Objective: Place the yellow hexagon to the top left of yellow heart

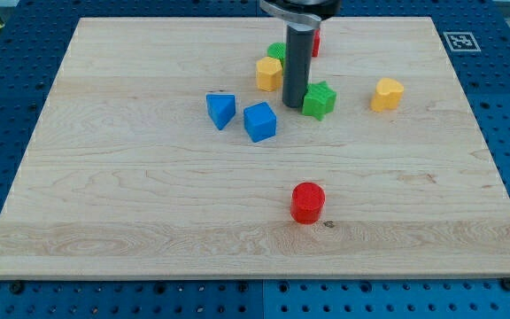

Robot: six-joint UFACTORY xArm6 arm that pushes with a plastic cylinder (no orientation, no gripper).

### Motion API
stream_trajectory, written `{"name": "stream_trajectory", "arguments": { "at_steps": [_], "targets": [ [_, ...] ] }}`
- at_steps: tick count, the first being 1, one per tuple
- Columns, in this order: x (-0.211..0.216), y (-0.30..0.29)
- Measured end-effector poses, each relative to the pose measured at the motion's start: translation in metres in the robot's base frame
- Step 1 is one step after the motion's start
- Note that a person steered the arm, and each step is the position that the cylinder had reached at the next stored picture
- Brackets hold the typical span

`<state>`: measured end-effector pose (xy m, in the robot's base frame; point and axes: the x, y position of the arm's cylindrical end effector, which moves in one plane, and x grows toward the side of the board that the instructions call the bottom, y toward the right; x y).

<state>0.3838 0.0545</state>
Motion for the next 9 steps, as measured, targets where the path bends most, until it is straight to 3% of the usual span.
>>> {"name": "stream_trajectory", "arguments": {
  "at_steps": [1, 2, 3, 5, 6, 7, 8, 9],
  "targets": [
    [0.003, -0.028],
    [-0.026, -0.083],
    [-0.062, -0.088],
    [-0.045, -0.016],
    [-0.036, -0.007],
    [-0.039, -0.036],
    [-0.075, -0.074],
    [-0.089, -0.071]
  ]
}}
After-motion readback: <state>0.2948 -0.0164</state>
